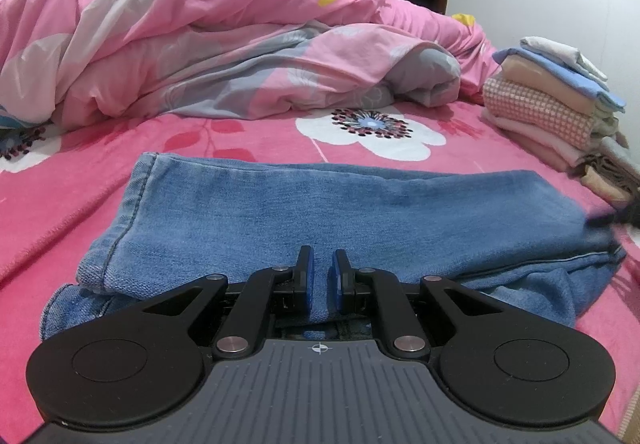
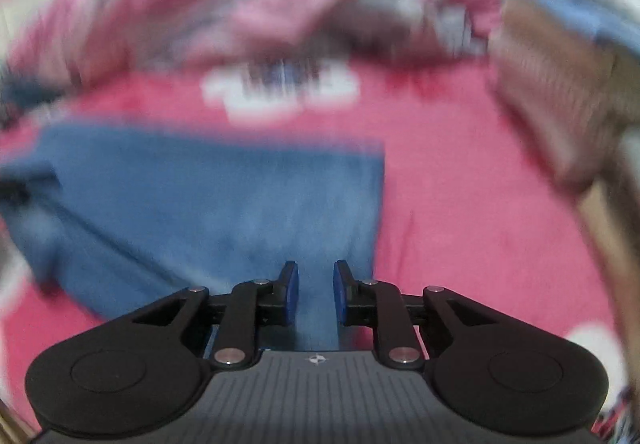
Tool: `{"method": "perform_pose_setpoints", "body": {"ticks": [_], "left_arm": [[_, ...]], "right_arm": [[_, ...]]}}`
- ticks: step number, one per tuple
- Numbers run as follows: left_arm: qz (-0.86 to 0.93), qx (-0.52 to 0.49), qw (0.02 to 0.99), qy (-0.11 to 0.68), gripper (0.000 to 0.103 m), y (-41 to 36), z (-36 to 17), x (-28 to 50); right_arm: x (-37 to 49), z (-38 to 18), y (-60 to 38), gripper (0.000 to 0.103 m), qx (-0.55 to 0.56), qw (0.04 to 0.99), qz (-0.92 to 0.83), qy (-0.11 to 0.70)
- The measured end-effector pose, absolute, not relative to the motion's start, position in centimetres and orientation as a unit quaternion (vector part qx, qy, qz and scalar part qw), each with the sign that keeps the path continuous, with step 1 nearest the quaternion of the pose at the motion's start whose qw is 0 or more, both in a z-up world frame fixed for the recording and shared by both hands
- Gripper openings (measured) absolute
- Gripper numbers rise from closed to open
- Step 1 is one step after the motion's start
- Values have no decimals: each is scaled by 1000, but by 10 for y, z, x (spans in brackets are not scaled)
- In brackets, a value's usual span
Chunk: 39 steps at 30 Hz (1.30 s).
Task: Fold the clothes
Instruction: 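Move the open right gripper over the folded blue jeans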
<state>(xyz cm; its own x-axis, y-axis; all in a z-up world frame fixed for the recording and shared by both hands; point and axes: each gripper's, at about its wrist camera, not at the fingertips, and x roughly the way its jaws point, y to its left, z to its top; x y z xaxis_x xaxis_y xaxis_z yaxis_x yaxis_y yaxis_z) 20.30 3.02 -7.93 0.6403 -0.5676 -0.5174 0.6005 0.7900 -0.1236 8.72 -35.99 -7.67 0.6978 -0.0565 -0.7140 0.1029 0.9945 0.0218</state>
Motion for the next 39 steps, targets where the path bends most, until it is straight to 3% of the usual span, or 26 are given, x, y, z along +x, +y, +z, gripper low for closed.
{"method": "perform_pose_setpoints", "body": {"ticks": [7,12,15,19,23,26,31,36,39], "left_arm": [[-322,26,905,276,11,31,-80,204],[-324,26,905,275,11,31,-79,204],[-325,27,905,272,11,33,-80,203],[-324,28,905,273,11,32,-79,203],[-323,30,906,272,11,32,-79,202],[-323,30,906,271,12,32,-79,202],[-315,31,908,276,12,30,-76,202],[-301,37,915,265,17,29,-70,199],[-294,32,922,251,28,29,-66,198]], "right_arm": [[69,-41,-327,20,20,938,-4,346],[73,-87,-322,21,27,926,-3,378],[70,-69,-318,22,38,923,-19,383],[67,-44,-312,22,63,944,-9,324],[80,-54,-299,41,84,955,-10,286],[98,-91,-282,46,71,942,-3,328],[86,-103,-258,48,-7,959,-24,282],[83,-104,-269,49,19,963,-7,268],[80,-108,-266,49,14,967,-10,256]]}}
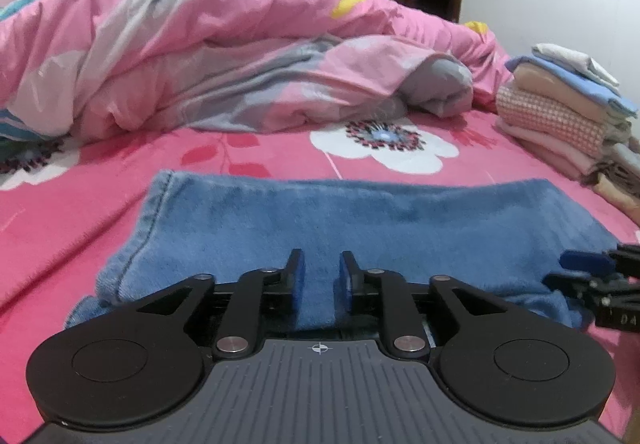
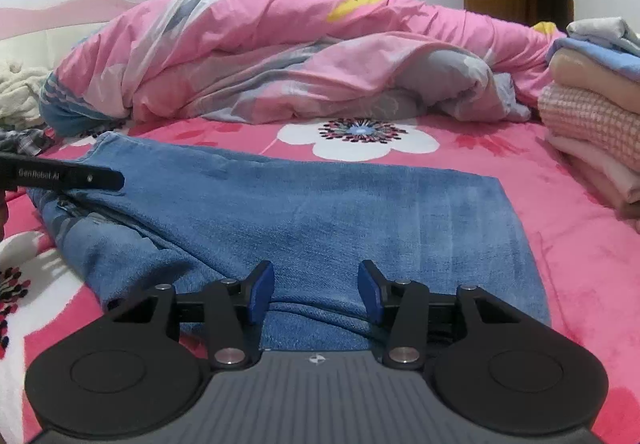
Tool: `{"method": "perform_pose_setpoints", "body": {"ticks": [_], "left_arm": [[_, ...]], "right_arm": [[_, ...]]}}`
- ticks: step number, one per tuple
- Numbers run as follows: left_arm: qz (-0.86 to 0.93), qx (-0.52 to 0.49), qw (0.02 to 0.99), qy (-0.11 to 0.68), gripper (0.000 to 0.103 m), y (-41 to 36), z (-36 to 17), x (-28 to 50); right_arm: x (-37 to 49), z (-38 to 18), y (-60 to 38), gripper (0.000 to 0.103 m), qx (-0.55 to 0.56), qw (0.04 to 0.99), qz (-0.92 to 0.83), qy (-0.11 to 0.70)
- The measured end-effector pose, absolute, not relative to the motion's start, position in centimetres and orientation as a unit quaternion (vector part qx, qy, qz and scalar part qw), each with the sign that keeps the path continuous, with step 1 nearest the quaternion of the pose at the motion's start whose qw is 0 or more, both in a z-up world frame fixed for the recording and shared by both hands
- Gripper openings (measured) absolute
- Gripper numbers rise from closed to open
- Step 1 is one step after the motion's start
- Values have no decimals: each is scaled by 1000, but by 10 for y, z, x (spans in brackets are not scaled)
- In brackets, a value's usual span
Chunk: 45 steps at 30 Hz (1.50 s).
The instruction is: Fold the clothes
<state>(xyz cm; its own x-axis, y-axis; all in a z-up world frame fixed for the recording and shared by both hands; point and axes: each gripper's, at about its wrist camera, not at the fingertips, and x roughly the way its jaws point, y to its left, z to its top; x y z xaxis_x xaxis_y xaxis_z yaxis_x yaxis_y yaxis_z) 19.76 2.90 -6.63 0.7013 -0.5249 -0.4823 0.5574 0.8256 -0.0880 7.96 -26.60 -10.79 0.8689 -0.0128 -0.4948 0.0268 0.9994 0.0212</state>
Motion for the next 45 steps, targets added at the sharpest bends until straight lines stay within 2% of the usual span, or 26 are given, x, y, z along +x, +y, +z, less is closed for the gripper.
{"method": "perform_pose_setpoints", "body": {"ticks": [1,10,14,17,21,27,31,42,45], "left_arm": [[-294,28,923,245,32,28,-65,197],[-327,13,921,212,33,-1,-56,186],[-297,134,913,245,36,-39,-80,179],[-278,180,918,220,37,-50,-89,168],[-277,146,919,240,49,-40,-87,178],[-278,127,918,251,55,-36,-85,181],[-259,120,925,251,73,-34,-85,183],[-264,101,925,253,75,-28,-83,184],[-275,92,922,257,85,-27,-83,185]], "right_arm": [[79,-109,-266,49,13,967,-10,253],[75,-114,-271,49,22,972,1,235],[74,-116,-272,50,24,974,5,227],[73,-117,-273,50,26,974,7,225],[73,-116,-273,50,28,974,9,224],[74,-117,-274,50,28,974,9,223],[74,-116,-274,50,28,975,9,222],[73,-117,-273,50,26,975,8,220],[73,-117,-273,50,26,975,8,220]]}}
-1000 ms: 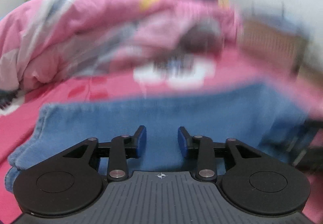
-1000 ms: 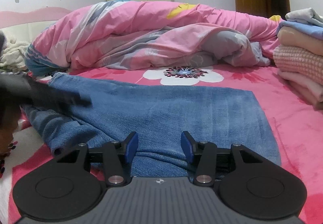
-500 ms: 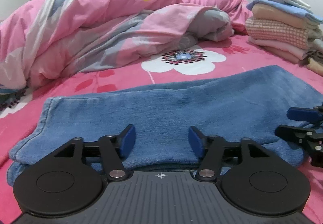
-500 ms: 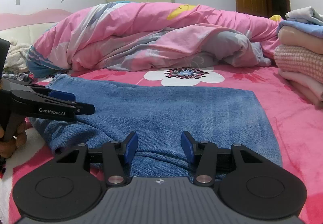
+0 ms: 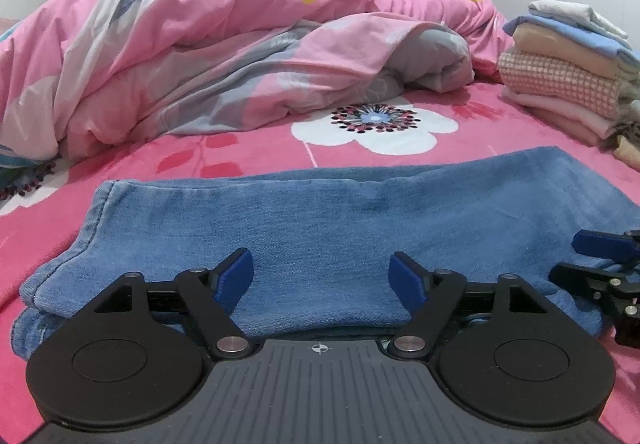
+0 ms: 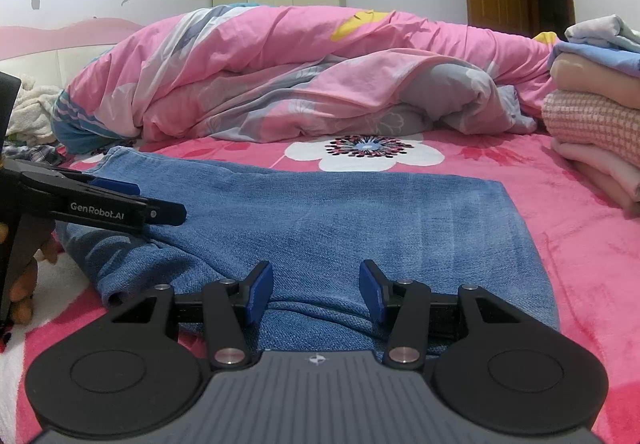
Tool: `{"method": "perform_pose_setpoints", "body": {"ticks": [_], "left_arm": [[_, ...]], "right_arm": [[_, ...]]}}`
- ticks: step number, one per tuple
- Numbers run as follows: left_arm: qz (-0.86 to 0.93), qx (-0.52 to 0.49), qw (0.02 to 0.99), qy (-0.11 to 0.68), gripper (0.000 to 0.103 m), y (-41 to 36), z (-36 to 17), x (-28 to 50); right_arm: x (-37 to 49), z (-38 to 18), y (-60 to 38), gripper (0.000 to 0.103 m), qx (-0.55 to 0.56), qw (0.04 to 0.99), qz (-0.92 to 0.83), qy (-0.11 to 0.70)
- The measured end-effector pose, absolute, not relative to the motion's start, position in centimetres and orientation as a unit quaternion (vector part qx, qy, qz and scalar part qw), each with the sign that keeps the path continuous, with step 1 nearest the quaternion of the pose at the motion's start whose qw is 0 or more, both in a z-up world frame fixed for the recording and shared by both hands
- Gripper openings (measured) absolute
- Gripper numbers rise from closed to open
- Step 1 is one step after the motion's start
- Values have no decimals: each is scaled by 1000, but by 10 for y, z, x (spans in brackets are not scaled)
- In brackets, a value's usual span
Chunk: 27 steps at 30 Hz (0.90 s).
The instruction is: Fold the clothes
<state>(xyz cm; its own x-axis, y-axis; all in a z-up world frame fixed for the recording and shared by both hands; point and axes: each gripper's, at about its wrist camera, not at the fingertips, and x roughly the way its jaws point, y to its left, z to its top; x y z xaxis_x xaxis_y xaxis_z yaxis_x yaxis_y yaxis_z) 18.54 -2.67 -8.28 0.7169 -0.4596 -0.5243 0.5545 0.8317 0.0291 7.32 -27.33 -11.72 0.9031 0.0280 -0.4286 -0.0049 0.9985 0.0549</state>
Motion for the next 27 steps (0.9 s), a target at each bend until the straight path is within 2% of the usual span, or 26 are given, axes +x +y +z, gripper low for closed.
{"method": "perform_pose_setpoints", "body": {"ticks": [2,27], "left_arm": [[-288,86,917,261,103,-26,-83,186],[-283,86,919,259,103,-27,-85,185]], "right_arm": [[73,-117,-273,50,26,975,8,220],[73,-117,-274,50,25,975,9,219]]}}
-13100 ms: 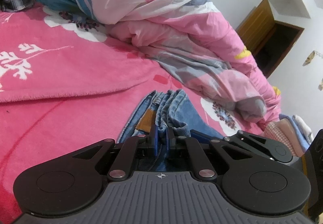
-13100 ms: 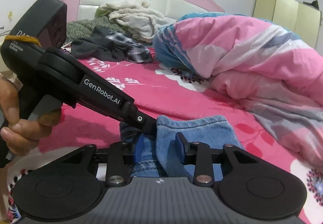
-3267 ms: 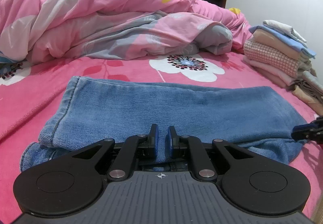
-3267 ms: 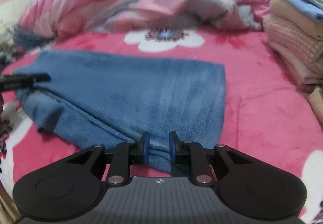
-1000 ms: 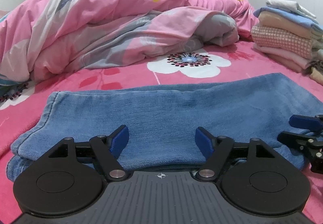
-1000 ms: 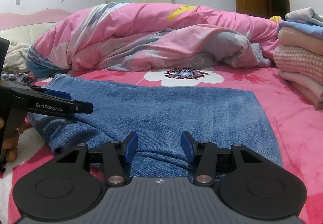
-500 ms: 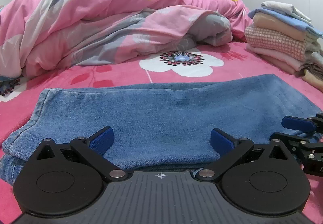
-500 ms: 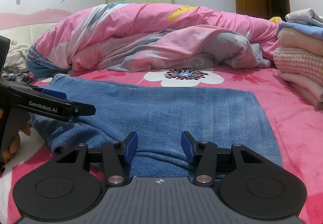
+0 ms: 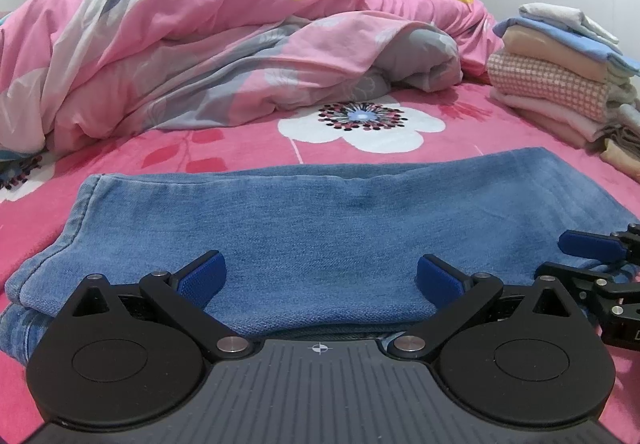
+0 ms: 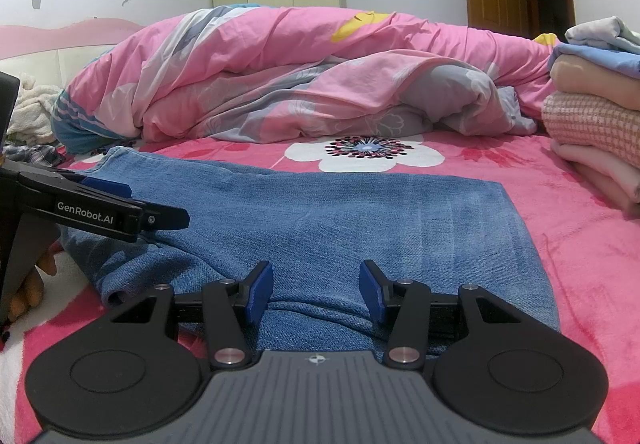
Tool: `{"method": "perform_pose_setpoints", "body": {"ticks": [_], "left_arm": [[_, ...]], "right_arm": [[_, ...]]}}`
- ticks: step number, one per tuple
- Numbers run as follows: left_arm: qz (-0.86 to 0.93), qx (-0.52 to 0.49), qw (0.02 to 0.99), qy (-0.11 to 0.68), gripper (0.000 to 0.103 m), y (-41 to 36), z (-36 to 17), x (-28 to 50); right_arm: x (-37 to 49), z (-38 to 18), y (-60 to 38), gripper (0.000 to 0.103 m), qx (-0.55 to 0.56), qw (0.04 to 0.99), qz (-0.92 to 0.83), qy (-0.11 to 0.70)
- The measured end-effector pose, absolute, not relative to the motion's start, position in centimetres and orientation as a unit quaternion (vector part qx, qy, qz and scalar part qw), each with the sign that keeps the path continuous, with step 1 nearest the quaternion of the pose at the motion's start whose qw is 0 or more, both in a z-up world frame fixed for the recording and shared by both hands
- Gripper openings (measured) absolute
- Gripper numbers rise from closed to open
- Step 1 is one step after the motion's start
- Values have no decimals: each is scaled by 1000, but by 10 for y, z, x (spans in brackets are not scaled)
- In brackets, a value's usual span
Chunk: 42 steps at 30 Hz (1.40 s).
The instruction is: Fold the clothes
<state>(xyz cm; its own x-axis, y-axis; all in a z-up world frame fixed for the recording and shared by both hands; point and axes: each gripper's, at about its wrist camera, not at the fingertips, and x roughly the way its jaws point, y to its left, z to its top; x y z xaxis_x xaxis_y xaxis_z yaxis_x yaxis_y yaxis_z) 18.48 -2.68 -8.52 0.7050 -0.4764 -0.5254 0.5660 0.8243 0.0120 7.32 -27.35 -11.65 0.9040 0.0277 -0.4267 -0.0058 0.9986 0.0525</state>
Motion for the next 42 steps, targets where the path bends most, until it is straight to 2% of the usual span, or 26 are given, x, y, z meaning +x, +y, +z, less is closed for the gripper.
{"method": "perform_pose_setpoints", "body": {"ticks": [11,16,21,28,33,37,40,42], "left_arm": [[-277,88,922,257,103,-28,-80,184],[-283,68,935,202,103,-19,-60,178],[-265,-1,935,234,103,-5,-54,198],[-218,-6,928,302,102,2,-63,223],[-218,2,931,294,102,2,-63,219],[-258,0,929,265,102,3,-55,207],[-315,10,918,243,103,-4,-49,194],[-354,22,905,235,103,-12,-48,185]], "right_arm": [[72,-117,-272,51,25,976,8,217],[73,-117,-273,51,25,976,8,217],[73,-117,-273,51,25,976,8,217],[74,-116,-273,51,25,975,7,220],[77,-96,-279,53,28,966,14,255],[57,-63,-306,53,104,962,30,252],[42,-58,-318,51,166,944,52,280],[36,-65,-315,44,189,930,67,308]]}}
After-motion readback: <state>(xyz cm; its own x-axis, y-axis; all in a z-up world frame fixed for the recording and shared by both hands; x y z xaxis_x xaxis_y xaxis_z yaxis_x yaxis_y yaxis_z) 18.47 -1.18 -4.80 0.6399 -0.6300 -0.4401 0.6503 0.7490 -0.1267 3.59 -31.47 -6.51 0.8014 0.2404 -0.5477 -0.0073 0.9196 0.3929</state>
